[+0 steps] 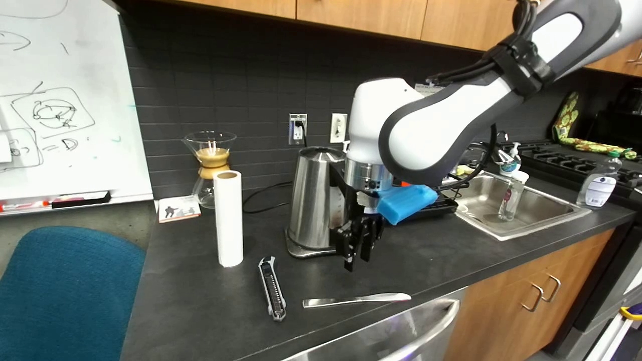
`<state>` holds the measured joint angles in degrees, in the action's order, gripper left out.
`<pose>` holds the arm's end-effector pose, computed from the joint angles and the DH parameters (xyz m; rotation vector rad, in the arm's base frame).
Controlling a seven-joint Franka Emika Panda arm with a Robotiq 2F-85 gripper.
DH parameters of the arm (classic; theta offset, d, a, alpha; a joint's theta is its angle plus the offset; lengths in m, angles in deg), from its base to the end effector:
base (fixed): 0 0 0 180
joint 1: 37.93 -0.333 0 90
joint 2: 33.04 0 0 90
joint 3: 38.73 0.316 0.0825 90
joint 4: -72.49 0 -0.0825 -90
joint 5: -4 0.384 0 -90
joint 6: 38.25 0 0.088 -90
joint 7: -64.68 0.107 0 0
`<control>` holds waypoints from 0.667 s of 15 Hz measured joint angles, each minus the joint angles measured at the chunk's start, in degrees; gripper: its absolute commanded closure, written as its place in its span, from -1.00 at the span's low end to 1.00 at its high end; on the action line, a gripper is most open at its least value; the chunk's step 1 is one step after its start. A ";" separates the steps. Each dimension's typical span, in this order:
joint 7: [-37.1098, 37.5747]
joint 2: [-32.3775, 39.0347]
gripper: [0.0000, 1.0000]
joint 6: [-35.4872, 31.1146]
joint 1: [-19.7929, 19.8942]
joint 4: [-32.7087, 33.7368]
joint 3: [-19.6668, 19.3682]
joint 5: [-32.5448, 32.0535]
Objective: Push the kettle backward
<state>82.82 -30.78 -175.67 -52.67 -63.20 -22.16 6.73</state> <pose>0.4273 0.2605 0.3086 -3.0906 -0.3015 0.0392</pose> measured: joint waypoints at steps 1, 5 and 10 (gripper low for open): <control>0.72 0.03 0.68 0.00 -0.20 -0.22 0.02 0.75; 2.65 -0.60 1.00 -0.20 -0.78 -2.08 0.13 3.26; 6.41 -2.72 1.00 -4.39 -1.70 -7.48 0.77 1.27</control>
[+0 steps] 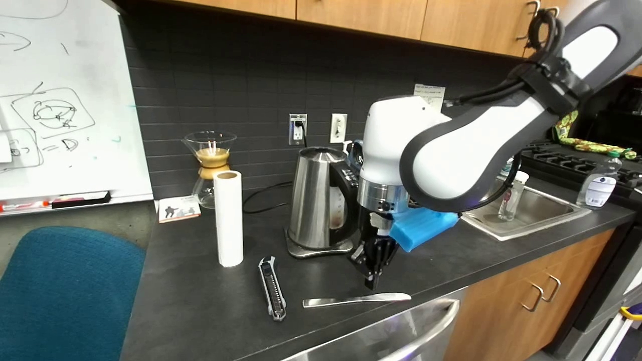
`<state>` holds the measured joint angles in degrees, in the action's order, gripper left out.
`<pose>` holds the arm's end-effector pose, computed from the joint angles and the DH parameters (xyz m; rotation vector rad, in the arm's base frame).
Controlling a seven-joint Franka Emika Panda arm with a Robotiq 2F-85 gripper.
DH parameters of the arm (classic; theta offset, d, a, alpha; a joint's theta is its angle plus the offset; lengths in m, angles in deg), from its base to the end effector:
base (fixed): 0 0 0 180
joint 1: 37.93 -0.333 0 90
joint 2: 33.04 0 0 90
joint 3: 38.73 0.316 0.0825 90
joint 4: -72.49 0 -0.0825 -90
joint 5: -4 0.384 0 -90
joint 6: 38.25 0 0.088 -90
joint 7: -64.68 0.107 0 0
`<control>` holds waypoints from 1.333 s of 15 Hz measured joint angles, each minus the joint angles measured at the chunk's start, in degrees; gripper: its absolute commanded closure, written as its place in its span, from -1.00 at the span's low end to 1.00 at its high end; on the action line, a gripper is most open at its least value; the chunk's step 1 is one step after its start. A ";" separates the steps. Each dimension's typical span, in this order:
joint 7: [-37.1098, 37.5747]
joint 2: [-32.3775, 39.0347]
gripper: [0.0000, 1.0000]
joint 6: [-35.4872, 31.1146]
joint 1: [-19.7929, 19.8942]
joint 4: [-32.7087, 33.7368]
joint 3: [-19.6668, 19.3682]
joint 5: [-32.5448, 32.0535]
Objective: Push the kettle backward
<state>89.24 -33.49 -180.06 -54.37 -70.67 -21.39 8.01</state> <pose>0.3863 0.2580 0.2856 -3.1093 -0.1642 0.0525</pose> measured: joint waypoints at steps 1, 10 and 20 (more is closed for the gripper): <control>1.56 -0.67 1.00 -1.53 0.03 -1.29 -0.01 -2.15; 15.27 -6.44 1.00 -14.48 6.92 -7.04 -1.14 -24.81; 14.30 -1.09 1.00 -29.61 11.04 -7.24 -3.41 -27.08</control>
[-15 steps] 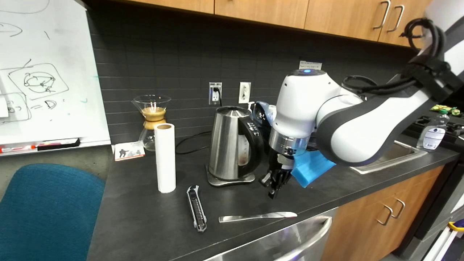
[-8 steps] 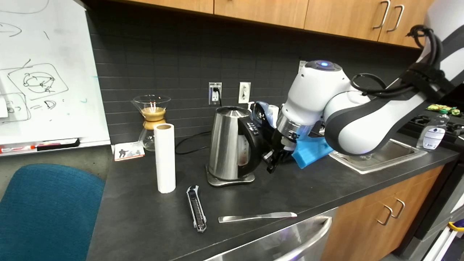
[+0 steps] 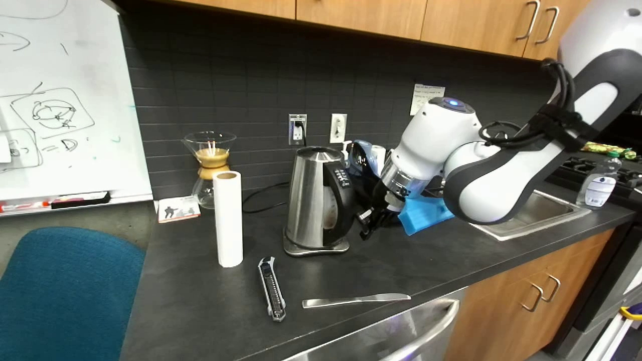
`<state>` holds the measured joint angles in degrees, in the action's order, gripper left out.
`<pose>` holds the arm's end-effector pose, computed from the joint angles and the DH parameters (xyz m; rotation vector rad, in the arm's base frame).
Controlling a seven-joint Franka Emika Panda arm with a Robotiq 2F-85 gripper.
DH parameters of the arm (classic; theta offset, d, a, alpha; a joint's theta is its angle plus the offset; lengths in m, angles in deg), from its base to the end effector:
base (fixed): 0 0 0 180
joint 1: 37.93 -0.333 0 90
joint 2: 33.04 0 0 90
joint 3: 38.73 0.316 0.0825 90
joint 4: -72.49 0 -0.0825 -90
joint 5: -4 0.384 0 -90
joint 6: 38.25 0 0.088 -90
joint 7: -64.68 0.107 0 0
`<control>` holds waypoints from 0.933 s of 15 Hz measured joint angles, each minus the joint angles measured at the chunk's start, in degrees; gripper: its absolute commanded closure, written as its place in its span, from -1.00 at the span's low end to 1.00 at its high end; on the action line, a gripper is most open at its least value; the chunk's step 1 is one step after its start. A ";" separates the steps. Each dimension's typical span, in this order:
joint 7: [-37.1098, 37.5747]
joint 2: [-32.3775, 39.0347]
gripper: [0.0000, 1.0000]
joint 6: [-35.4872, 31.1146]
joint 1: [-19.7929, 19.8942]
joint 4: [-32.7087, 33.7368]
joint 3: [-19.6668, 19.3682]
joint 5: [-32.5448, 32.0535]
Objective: Push the kettle backward
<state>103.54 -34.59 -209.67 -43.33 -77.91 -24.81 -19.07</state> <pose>0.4255 0.1784 0.2966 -3.0163 -0.0706 -0.6200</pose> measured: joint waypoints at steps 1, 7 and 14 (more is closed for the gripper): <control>-0.01 0.72 1.00 -1.42 0.01 0.08 0.00 -0.24; 1.32 2.64 1.00 -4.03 0.17 1.75 -0.53 -3.45; 2.11 7.78 1.00 -3.81 -0.05 4.32 -0.48 -2.97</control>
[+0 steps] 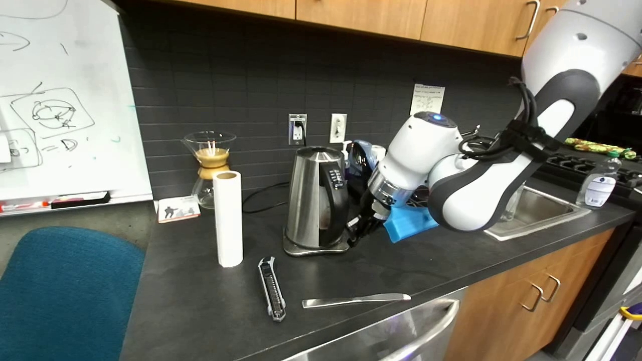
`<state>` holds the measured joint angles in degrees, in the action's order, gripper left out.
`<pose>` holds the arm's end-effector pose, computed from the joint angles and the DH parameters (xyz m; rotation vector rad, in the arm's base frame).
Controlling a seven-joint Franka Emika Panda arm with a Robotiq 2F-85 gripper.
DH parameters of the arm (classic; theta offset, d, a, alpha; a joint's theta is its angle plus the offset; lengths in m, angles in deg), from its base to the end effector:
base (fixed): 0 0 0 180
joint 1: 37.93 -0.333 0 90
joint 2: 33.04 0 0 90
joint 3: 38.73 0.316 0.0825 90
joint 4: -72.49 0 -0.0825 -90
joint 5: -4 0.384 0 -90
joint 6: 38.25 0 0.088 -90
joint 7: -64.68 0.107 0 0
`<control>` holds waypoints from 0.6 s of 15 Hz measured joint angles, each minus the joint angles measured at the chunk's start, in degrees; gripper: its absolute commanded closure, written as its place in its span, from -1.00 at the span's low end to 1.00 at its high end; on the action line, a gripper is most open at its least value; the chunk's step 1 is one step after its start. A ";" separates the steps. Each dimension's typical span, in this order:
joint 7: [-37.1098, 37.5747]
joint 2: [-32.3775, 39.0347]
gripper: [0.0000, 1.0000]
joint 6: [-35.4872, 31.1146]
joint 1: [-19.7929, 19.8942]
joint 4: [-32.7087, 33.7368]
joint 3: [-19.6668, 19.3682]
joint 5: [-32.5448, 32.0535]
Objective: Push the kettle backward
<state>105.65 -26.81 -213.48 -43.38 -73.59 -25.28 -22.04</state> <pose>0.4461 0.1903 0.2708 -2.9726 -0.0798 -0.5982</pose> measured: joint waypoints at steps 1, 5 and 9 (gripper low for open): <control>0.22 0.64 1.00 0.00 0.00 0.48 0.00 0.00; 1.09 2.81 1.00 0.09 -0.02 2.27 -0.03 0.00; 1.36 3.67 1.00 0.26 -0.04 3.00 0.08 0.44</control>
<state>107.01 -23.14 -213.22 -43.42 -70.59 -25.21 -21.60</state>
